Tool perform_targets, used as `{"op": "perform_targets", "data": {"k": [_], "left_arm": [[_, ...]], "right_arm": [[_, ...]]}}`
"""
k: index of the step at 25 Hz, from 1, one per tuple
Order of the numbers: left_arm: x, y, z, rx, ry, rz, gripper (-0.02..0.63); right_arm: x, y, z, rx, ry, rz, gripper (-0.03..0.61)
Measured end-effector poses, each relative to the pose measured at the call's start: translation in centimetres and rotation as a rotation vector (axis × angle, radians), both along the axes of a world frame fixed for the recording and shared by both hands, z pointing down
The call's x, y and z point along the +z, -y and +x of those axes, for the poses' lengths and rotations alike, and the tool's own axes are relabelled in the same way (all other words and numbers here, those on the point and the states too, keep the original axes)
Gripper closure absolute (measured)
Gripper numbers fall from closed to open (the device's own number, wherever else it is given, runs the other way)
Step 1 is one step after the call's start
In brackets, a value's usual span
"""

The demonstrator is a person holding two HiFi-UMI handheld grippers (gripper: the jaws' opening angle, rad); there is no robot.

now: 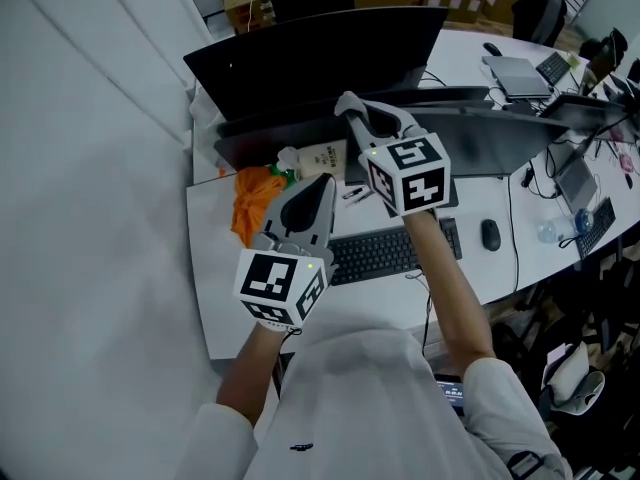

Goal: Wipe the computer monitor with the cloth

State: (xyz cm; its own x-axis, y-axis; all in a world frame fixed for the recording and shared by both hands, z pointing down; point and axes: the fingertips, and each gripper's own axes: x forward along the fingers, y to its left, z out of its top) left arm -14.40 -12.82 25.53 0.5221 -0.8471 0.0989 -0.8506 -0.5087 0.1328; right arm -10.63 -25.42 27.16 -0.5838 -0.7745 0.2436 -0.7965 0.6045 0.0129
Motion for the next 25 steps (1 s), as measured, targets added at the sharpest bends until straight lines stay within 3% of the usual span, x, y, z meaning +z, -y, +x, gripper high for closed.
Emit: {"op": "perform_targets", "data": {"k": [14, 25], "left_arm": [[0.5, 0.0, 1.4, 0.010, 0.015, -0.011, 0.595], [0.6, -0.3, 4.3, 0.047, 0.021, -0.014, 0.595]], "right_arm": [[0.3, 0.5, 4.6, 0.074, -0.009, -0.034, 0.537], [0.7, 1.1, 12.7, 0.184, -0.043, -0.042, 0.538]]}}
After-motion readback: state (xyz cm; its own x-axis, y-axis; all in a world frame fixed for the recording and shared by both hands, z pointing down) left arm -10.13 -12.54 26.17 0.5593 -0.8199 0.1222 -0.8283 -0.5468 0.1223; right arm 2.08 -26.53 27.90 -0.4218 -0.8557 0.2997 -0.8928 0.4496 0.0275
